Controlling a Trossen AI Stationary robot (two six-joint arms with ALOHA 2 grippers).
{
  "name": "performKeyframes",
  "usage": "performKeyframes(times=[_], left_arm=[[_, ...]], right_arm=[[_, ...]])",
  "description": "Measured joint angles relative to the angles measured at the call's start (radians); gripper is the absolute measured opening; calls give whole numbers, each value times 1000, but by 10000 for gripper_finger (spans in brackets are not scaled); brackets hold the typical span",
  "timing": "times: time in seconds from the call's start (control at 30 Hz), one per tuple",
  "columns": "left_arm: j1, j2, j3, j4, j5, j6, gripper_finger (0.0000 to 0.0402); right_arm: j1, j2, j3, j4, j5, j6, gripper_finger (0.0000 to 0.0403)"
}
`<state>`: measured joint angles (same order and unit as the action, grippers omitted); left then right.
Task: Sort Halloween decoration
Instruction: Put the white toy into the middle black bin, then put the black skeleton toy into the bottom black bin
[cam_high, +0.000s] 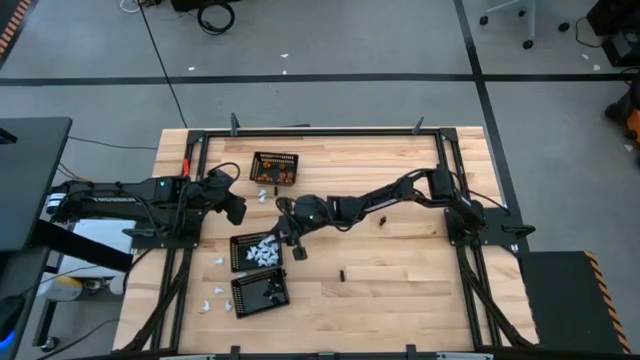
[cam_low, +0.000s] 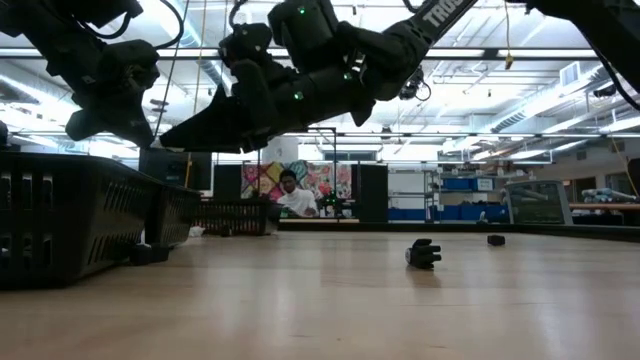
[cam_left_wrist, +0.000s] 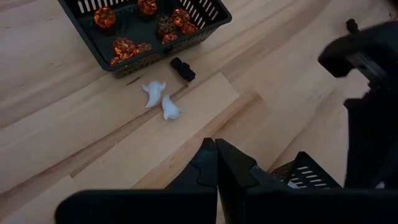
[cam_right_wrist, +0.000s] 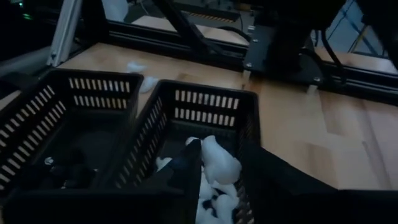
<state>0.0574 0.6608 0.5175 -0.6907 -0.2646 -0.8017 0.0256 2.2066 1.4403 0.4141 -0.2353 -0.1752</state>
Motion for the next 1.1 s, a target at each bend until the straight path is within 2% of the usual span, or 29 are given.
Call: performKeyframes(times=[0.23, 0.47, 0.67, 0.83, 0.9, 0.97, 1.1], left_arm=[[0, 0, 0, 0, 0, -17, 5], [0, 0, 0, 0, 0, -18, 5], [0, 0, 0, 0, 7, -17, 5], [0, 0, 0, -1, 8, -16, 5], [0, 0, 0, -1, 8, -7, 5], [0, 0, 0, -1, 8, 9, 5], [0, 0, 0, -1, 8, 11, 5]], right_arm=[[-15, 0, 0, 12, -51, 0, 156], [-15, 0, 1, 6, -67, -1, 167], [-32, -85, 1, -185, -174, 0, 164], [-32, -203, -2, -502, -164, -32, 152], [-30, -244, -39, -569, -180, -50, 143], [-29, -265, -115, -561, -232, -46, 133], [-3, -267, -302, -345, -259, 58, 116]])
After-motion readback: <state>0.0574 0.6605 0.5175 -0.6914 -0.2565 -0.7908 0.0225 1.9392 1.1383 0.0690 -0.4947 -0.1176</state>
